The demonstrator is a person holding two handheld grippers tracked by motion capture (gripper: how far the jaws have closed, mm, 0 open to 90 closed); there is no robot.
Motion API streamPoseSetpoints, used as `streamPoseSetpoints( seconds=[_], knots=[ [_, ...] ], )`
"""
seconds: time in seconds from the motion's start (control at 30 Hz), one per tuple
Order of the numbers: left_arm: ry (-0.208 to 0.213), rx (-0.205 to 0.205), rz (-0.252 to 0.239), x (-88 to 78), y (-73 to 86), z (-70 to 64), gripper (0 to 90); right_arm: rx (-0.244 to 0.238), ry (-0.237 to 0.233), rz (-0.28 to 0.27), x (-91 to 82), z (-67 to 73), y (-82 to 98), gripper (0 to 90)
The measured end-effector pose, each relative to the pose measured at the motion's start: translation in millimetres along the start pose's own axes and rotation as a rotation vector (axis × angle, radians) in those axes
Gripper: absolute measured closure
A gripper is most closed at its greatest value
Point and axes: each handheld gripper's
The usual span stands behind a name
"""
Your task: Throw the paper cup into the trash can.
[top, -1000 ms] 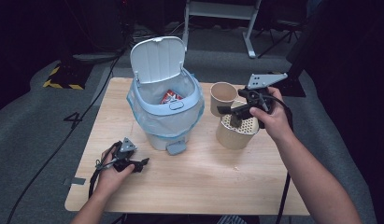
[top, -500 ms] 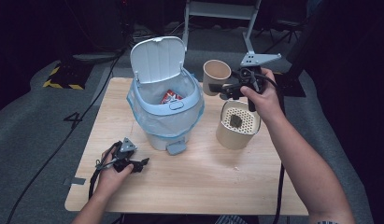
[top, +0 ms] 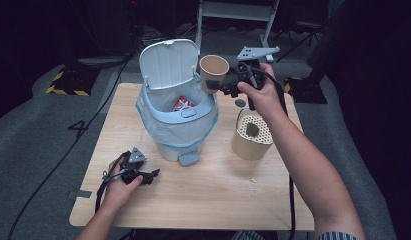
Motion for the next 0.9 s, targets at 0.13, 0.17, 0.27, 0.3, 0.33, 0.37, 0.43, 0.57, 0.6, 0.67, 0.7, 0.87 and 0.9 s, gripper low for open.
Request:
streamPoseSetpoints(
  seconds=[0.13, 0.17, 0.27, 0.3, 0.33, 0.37, 0.43, 0.57, 0.6, 0.67, 0.7, 0.87, 0.9],
  knots=[
    [-0.002, 0.001, 0.001, 0.0, 0.0, -0.1, 22.0, -0.003, -0.014, 0.006, 12.9, 3.3, -3.3, 29.7],
    [-0.001, 0.001, 0.001, 0.0, 0.0, -0.1, 22.0, -0.003, -0.014, 0.011, 16.1, 4.0, -3.7, 29.7],
    [-0.003, 0.0, -0.001, 0.3, -0.1, -0.3, 21.9, 0.011, -0.007, 0.032, 25.3, 5.9, -4.4, 29.7],
    [-0.003, -0.001, -0.001, 0.3, -0.2, -0.3, 22.0, 0.024, -0.019, 0.035, 30.1, 6.8, -4.8, 29.7],
    [-0.003, -0.001, -0.001, 0.4, -0.2, -0.3, 21.9, 0.02, -0.021, 0.039, 32.5, 7.5, -5.3, 29.7],
    [-0.003, -0.001, -0.001, 0.4, -0.2, -0.3, 21.9, 0.006, -0.019, 0.047, 35.5, 8.8, -6.1, 29.7],
    [-0.003, 0.0, -0.001, 0.4, -0.2, -0.3, 21.9, -0.004, -0.029, 0.051, 41.9, 11.4, -7.4, 29.7],
    [-0.003, 0.0, -0.001, 0.4, -0.3, -0.3, 21.9, -0.019, -0.037, 0.078, 53.8, 17.2, -8.2, 29.7],
    [-0.003, -0.001, -0.002, 0.4, -0.2, -0.3, 21.9, -0.025, -0.04, 0.087, 56.9, 18.2, -8.0, 29.7],
    [-0.004, 0.0, -0.001, 0.4, -0.2, -0.3, 21.9, -0.03, -0.043, 0.104, 62.7, 20.1, -7.7, 29.7],
    [-0.003, 0.0, -0.001, 0.4, -0.2, -0.3, 21.9, -0.032, -0.045, 0.114, 65.9, 20.9, -7.6, 29.7],
    [-0.004, 0.0, -0.002, 0.4, -0.2, -0.3, 21.9, -0.032, -0.051, 0.141, 74.9, 24.3, -9.1, 29.5],
    [-0.003, 0.0, -0.001, 0.4, -0.2, -0.3, 21.9, -0.033, -0.052, 0.146, 76.4, 25.0, -9.4, 29.5]
  ],
)
Point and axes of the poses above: each handheld gripper's, and its own axes: x roughly forward along the jaws, y roughly out of its underside, z roughly to its left, and after that the axes turned 4 degrees about -y, right-handed
